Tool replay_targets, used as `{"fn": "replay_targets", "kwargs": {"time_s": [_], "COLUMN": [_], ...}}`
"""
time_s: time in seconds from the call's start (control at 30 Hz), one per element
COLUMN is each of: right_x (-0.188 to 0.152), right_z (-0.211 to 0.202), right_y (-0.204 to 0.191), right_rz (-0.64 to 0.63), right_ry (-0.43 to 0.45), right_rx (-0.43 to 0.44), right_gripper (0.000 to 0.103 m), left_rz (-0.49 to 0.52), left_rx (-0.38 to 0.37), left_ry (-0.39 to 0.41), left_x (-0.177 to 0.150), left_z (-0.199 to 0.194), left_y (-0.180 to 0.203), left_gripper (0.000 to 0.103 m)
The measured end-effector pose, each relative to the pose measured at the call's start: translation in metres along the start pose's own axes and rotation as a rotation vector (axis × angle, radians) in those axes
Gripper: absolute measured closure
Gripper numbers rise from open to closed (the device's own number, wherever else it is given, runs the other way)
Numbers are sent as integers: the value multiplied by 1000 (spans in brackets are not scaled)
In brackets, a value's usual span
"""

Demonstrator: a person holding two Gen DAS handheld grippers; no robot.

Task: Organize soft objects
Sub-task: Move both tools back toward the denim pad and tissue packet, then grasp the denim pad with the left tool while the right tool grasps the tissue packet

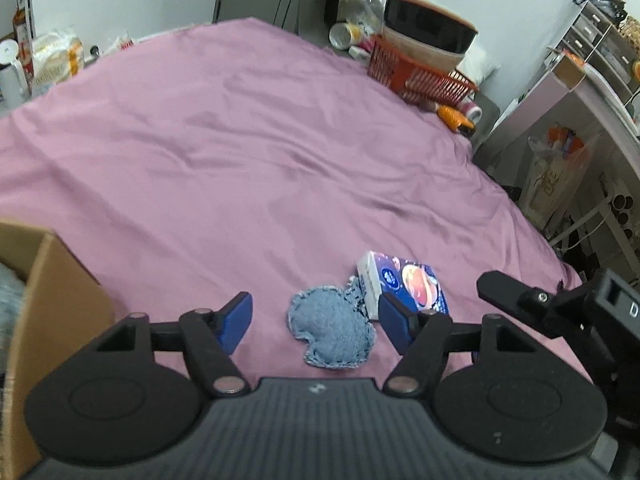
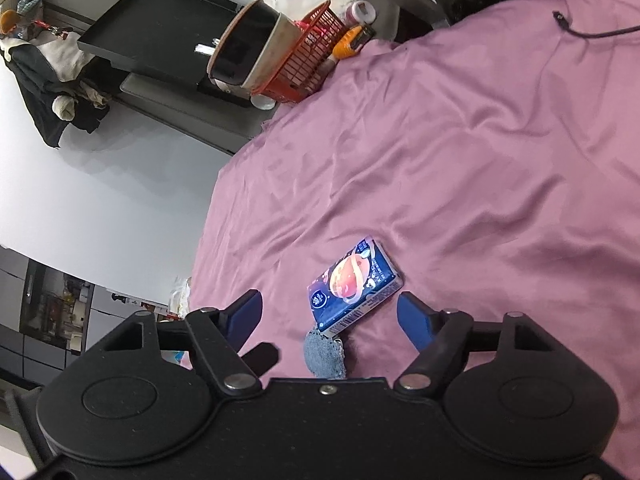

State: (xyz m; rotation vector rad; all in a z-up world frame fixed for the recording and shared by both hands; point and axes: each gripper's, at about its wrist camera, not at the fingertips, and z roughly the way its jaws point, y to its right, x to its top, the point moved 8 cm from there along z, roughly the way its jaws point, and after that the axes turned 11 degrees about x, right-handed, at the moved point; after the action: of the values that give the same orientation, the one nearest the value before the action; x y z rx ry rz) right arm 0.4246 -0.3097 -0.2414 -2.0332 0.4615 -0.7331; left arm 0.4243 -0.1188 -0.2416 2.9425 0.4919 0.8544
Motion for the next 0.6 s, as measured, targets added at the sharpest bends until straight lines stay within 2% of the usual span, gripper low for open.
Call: {"fn": "replay_targets", "kwargs": {"time_s": [0.23,0.47,0.57,0.6], "right_x": [-1,-2,-1,0], "right_z": [17,29,34,35], "right_y": [14,25,31,33], "right_rz": [43,64,83,94], "right_ry": [-19,-28,-22,-19], "right_rx": [-18,-35,-33,-32], "right_gripper": [37,41,42,42], "left_rz": [-13,6,6,2], "left_rx": [-12,-25,-41,-50], "left_ry": [-63,-68,-67,-68], "left_x": [-9,-9,-8,-8], "left_z": [32,49,51,51], "left_y": [6,15,17,17], "left_gripper": [46,48,61,70]}}
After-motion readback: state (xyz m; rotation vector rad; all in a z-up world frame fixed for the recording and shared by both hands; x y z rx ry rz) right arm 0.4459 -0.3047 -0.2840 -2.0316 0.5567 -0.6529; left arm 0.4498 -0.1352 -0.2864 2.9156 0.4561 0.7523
